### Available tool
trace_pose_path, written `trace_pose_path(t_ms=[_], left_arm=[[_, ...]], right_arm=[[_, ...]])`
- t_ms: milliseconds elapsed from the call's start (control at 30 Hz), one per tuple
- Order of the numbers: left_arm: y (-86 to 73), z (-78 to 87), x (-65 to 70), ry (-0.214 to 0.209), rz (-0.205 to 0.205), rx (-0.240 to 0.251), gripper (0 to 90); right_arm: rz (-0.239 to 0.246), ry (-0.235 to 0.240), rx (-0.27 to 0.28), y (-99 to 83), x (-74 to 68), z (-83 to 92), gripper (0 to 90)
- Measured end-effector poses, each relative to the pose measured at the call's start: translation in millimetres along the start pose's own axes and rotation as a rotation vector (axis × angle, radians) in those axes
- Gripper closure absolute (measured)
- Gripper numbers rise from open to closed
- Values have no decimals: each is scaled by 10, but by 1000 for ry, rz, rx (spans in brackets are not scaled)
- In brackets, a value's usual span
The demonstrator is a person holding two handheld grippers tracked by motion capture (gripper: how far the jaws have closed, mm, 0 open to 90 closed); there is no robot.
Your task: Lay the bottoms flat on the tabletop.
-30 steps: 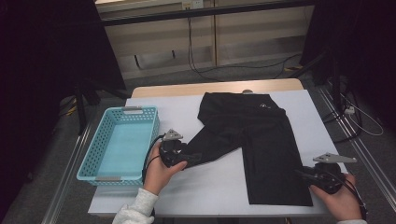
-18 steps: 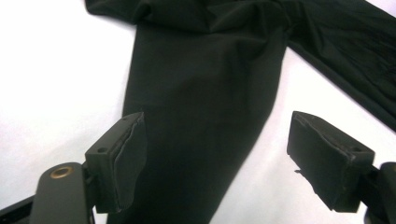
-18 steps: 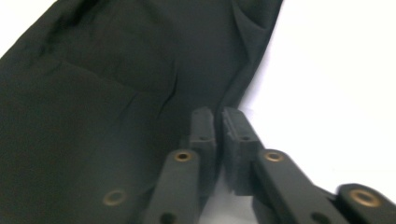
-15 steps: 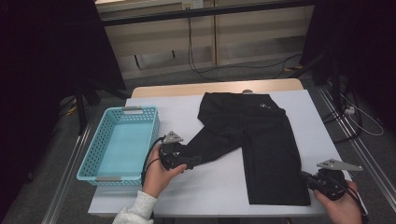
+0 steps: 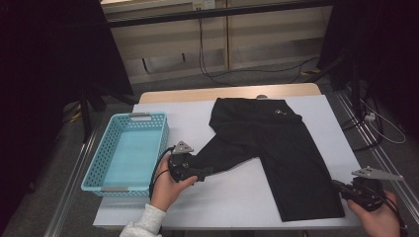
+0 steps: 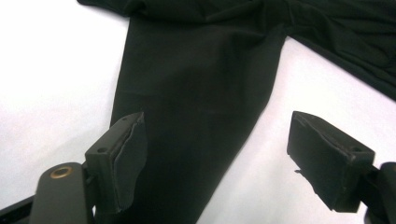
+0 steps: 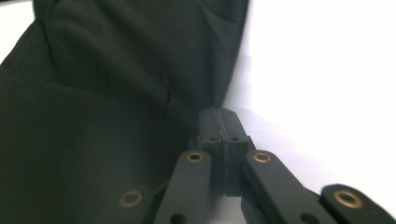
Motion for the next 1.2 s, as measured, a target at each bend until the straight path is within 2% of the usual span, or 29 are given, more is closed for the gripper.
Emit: trace_pose_path(t_ms=[133, 167, 200, 233, 300, 400, 433, 500, 567, 600, 667, 867, 1000, 1067, 1133, 1200], left_arm=[[-11, 12, -49, 25, 3, 0, 221], [-18, 14, -66, 33, -7, -4, 221], [-33, 10, -65, 27, -5, -11, 237], [-42, 1, -69, 23, 0, -10, 254], [-65, -7, -93, 30, -12, -22, 276], [-67, -10, -110, 31, 18, -9, 331], [-64, -3, -120, 37, 31, -3, 366], [-78, 7, -146, 57, 23, -14, 416], [-85, 2, -152, 51, 49, -9, 461], [-101, -2, -161, 57, 41, -22, 486], [-115, -16, -150, 46, 53, -29, 497], [-140, -73, -80, 28, 13, -46, 471], [-136, -97, -32, 15, -9, -50, 399], [-135, -104, -31, 21, -29, -52, 360], [-157, -114, -22, 15, -29, -64, 375], [-178, -124, -18, 17, -38, -75, 399]], right_arm=[[6, -13, -1, -19, 30, -19, 900], [11, -19, 3, -9, 26, -20, 900], [12, -16, 13, 6, 11, -19, 894], [15, -12, 23, 21, -9, -17, 870], [36, -26, 33, 44, -42, -29, 743], [56, -22, 44, 89, -133, -55, 615], [66, -16, 51, 107, -168, -61, 589], [79, -16, 63, 136, -216, -63, 527], [88, -2, 78, 162, -258, -59, 502], [87, 3, 82, 170, -273, -58, 478], [87, 2, 90, 187, -294, -53, 452], [100, 23, 108, 232, -392, -55, 400], [101, 41, 118, 249, -442, -71, 358], [112, 55, 128, 253, -469, -87, 330], [105, 59, 132, 261, -484, -98, 285], [117, 59, 144, 278, -501, -94, 281]])
Point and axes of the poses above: each handheld gripper's, and its own axes: z roughly backward along the jaws, y roughly out of its top, x roughly to its right, the point moved 9 cm from there along -z, roughly forward along the jaws, and after that the axes turned 2 degrees about -x, right-handed, at the moved point
